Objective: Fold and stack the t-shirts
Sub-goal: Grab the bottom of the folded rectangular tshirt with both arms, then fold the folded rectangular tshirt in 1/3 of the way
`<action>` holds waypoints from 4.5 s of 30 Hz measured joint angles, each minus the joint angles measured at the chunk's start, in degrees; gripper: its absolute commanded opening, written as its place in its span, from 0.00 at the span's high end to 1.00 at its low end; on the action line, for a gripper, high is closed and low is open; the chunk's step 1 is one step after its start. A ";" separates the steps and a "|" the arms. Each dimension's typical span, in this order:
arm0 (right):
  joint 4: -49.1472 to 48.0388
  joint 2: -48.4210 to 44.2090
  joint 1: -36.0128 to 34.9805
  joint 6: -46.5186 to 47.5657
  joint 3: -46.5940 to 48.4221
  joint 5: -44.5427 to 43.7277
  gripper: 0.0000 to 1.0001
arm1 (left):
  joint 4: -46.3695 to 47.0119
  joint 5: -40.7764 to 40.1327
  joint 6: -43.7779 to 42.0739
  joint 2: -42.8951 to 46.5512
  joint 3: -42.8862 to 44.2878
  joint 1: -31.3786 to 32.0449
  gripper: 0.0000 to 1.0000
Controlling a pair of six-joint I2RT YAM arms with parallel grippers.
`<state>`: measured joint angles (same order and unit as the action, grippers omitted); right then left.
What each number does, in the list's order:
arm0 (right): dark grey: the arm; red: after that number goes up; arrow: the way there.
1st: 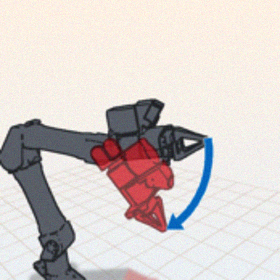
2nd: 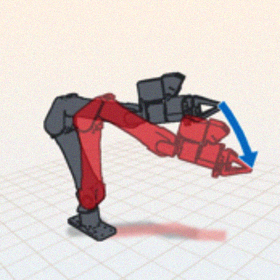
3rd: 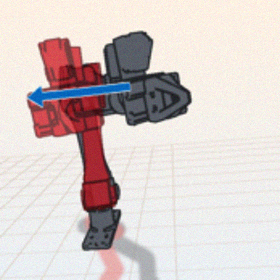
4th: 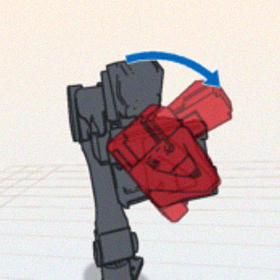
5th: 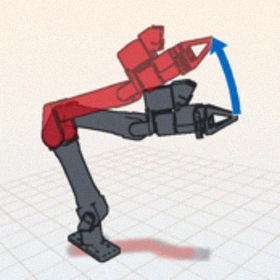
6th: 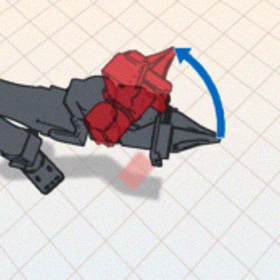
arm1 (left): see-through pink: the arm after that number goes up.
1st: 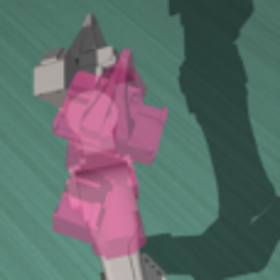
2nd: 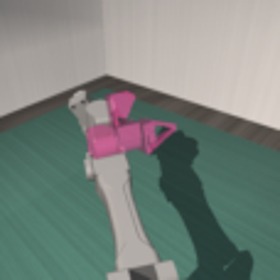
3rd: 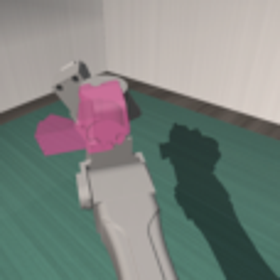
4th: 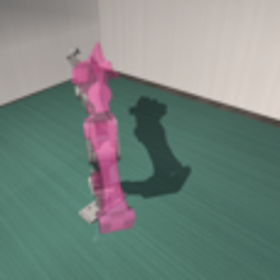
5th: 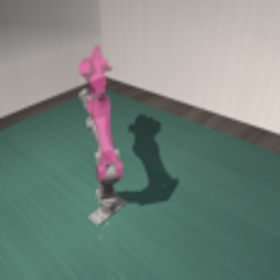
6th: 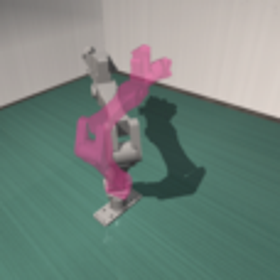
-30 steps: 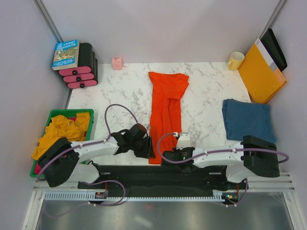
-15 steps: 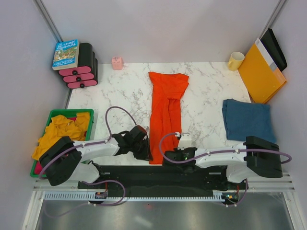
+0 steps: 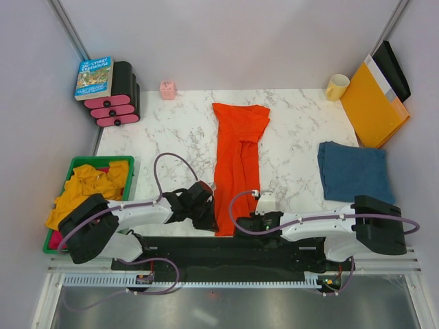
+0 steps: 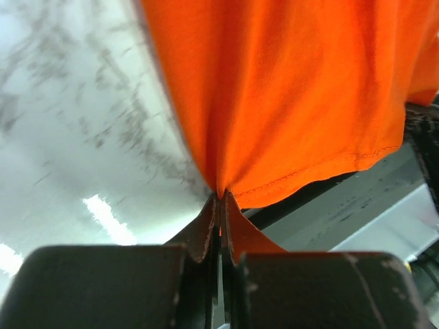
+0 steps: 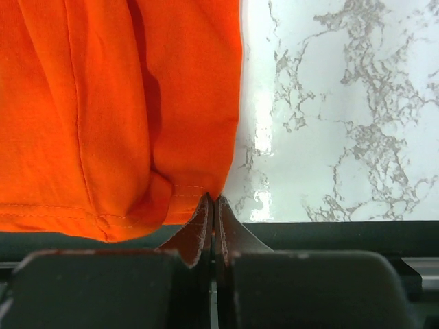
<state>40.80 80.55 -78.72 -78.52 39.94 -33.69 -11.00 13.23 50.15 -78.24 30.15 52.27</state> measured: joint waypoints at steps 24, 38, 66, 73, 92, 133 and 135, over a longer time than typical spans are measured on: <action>6.16 -5.57 0.81 1.01 9.01 -8.41 1.00 | -15.32 -11.87 -2.62 11.21 8.66 0.79 0.98; 0.61 -3.96 20.92 16.98 13.94 -9.60 1.00 | -16.79 -17.16 -10.12 -2.16 27.41 -8.15 0.98; -15.72 27.69 44.57 39.80 38.47 0.57 1.00 | -20.44 -11.17 -18.21 -38.42 64.52 -24.63 0.98; -16.55 33.46 45.64 40.89 42.51 1.84 1.00 | -21.51 -9.38 -18.56 -45.09 70.95 -25.62 0.98; -17.51 36.26 47.93 43.50 44.78 2.34 1.00 | -23.61 -8.90 -19.45 -49.29 82.64 -26.01 0.98; -31.15 29.03 40.61 41.70 30.08 15.56 1.00 | -9.16 -6.78 -15.96 -32.37 48.15 -21.68 0.61; -31.63 30.67 40.63 41.05 30.08 15.80 1.00 | -7.43 -5.90 -15.21 -34.27 48.26 -21.84 0.63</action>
<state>9.17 111.22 -38.09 -37.47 70.02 -17.89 -18.44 7.33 34.94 -112.51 78.41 30.44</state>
